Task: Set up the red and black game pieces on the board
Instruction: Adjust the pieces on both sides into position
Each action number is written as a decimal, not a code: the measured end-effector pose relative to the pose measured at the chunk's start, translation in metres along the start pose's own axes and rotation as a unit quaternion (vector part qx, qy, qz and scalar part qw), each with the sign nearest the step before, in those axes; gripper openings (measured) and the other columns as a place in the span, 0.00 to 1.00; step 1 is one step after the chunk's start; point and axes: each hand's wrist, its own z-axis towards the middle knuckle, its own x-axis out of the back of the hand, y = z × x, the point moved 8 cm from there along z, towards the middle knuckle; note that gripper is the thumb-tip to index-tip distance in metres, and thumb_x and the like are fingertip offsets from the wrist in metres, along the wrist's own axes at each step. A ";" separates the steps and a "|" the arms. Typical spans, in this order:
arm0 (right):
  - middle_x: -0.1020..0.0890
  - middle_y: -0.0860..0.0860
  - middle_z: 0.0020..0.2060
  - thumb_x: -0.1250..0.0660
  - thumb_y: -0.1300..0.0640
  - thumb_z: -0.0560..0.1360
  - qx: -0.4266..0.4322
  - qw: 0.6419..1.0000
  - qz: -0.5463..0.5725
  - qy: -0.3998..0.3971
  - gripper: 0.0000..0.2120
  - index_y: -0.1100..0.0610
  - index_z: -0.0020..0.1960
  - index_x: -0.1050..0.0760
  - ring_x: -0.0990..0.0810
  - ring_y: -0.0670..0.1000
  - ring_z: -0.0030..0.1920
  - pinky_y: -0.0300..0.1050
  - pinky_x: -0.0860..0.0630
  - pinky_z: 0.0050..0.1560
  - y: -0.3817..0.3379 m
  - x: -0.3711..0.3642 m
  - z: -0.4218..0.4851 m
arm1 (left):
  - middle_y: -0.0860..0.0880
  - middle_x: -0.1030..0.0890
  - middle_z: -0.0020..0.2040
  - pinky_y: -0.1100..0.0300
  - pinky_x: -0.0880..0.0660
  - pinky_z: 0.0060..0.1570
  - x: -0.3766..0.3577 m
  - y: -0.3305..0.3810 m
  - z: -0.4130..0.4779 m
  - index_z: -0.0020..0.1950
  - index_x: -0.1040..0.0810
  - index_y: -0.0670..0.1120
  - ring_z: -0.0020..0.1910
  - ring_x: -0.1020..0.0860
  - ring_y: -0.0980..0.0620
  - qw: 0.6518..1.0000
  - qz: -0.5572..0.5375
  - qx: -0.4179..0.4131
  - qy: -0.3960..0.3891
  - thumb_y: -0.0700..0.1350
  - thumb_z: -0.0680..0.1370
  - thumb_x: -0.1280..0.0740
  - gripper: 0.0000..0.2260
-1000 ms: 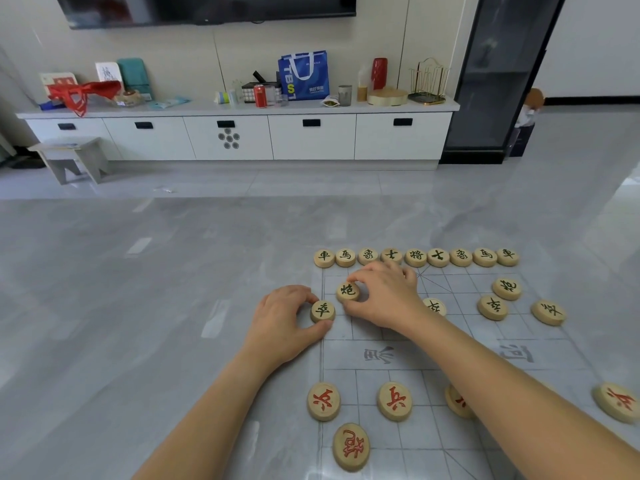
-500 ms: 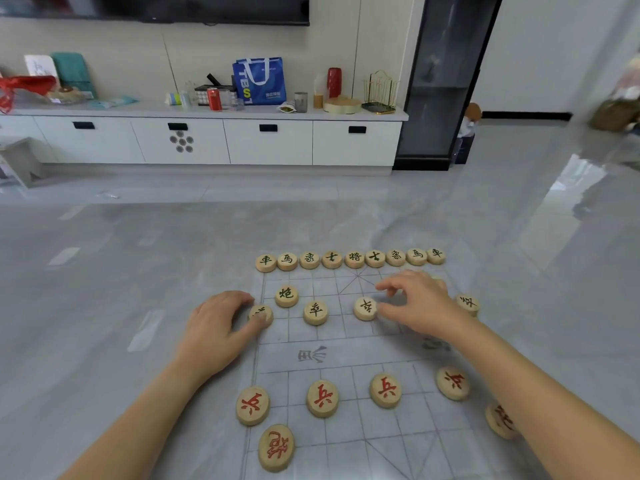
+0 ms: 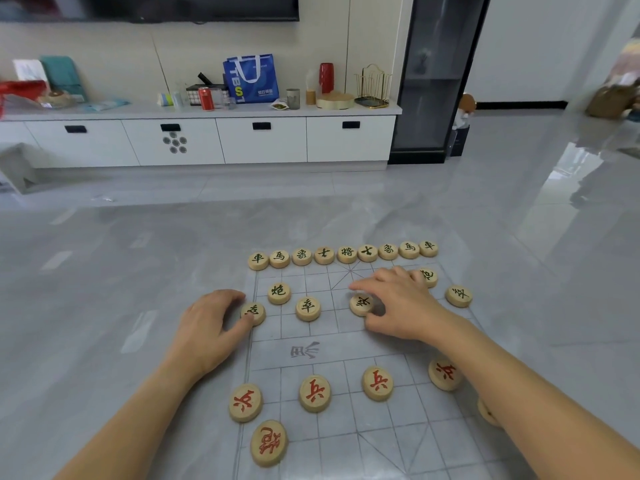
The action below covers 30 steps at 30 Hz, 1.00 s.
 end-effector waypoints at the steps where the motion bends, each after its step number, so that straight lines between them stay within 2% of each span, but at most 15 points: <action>1: 0.28 0.42 0.56 0.38 0.44 0.71 0.003 1.000 -0.002 -0.002 0.24 0.40 0.67 0.33 0.34 0.48 0.58 0.47 0.42 0.56 -0.001 -0.001 0.000 | 0.51 0.21 0.57 0.53 0.28 0.56 0.000 0.001 0.000 0.61 0.25 0.48 0.54 0.25 0.51 1.000 0.001 0.000 0.000 0.66 0.69 0.47 0.30; 3: 0.26 0.42 0.54 0.37 0.40 0.71 -0.011 1.000 -0.009 0.009 0.22 0.42 0.63 0.29 0.33 0.48 0.57 0.47 0.42 0.55 0.001 0.001 0.002 | 0.51 0.22 0.57 0.54 0.28 0.56 0.001 0.002 0.000 0.61 0.25 0.48 0.55 0.25 0.51 1.000 0.003 0.000 0.002 0.66 0.68 0.47 0.31; 6: 0.26 0.44 0.54 0.36 0.33 0.67 -0.035 0.999 -0.020 0.023 0.25 0.45 0.60 0.27 0.32 0.48 0.57 0.47 0.40 0.57 0.004 0.005 0.003 | 0.50 0.22 0.58 0.55 0.29 0.57 0.002 0.004 -0.001 0.62 0.25 0.48 0.55 0.25 0.51 1.000 0.004 -0.001 0.002 0.65 0.68 0.47 0.31; 9: 0.28 0.44 0.56 0.35 0.40 0.68 -0.030 0.999 0.025 0.000 0.26 0.41 0.65 0.32 0.34 0.49 0.58 0.47 0.41 0.57 0.005 0.001 0.002 | 0.50 0.22 0.58 0.54 0.29 0.57 0.002 0.004 -0.001 0.62 0.25 0.48 0.55 0.25 0.51 1.000 0.006 0.000 0.003 0.66 0.68 0.47 0.31; 11: 0.27 0.43 0.54 0.36 0.43 0.69 -0.025 0.999 0.030 -0.009 0.23 0.41 0.63 0.30 0.33 0.48 0.56 0.48 0.41 0.55 0.005 -0.002 0.003 | 0.50 0.22 0.58 0.54 0.29 0.57 0.003 0.003 0.000 0.62 0.25 0.48 0.55 0.25 0.50 1.000 0.009 0.001 0.005 0.66 0.68 0.47 0.32; 14: 0.26 0.42 0.47 0.36 0.39 0.69 -0.037 0.999 0.015 0.016 0.18 0.44 0.56 0.26 0.32 0.48 0.52 0.47 0.41 0.53 0.006 0.000 0.003 | 0.50 0.22 0.58 0.54 0.29 0.57 0.002 0.002 0.000 0.62 0.25 0.48 0.55 0.25 0.50 1.000 0.010 0.003 0.006 0.66 0.67 0.46 0.32; 18: 0.24 0.42 0.44 0.38 0.32 0.69 -0.041 0.998 -0.023 0.040 0.20 0.46 0.50 0.25 0.30 0.47 0.50 0.46 0.41 0.52 0.004 0.002 0.003 | 0.50 0.22 0.58 0.53 0.29 0.58 0.002 0.003 0.000 0.62 0.25 0.48 0.56 0.25 0.50 1.000 0.012 0.001 0.006 0.66 0.67 0.46 0.32; 23: 0.23 0.43 0.43 0.38 0.31 0.68 -0.044 0.997 -0.038 0.057 0.21 0.47 0.47 0.24 0.30 0.47 0.49 0.46 0.39 0.53 0.004 0.006 0.002 | 0.51 0.22 0.58 0.54 0.29 0.57 0.003 0.004 0.000 0.62 0.25 0.49 0.56 0.25 0.50 1.000 0.010 0.003 0.011 0.66 0.67 0.46 0.32; 27: 0.23 0.43 0.44 0.40 0.30 0.68 -0.034 0.996 -0.057 0.056 0.23 0.48 0.47 0.24 0.29 0.49 0.51 0.46 0.40 0.53 0.002 0.006 0.002 | 0.50 0.22 0.58 0.54 0.29 0.57 0.003 0.004 0.000 0.62 0.25 0.49 0.56 0.25 0.50 1.000 0.010 0.003 0.008 0.66 0.66 0.46 0.32; 30: 0.23 0.42 0.48 0.41 0.27 0.66 -0.039 0.997 -0.035 0.048 0.28 0.47 0.55 0.25 0.29 0.48 0.54 0.47 0.40 0.56 0.011 0.010 -0.002 | 0.50 0.22 0.58 0.54 0.29 0.57 0.003 0.005 0.000 0.62 0.26 0.49 0.56 0.26 0.50 1.000 0.008 0.003 0.007 0.66 0.67 0.46 0.32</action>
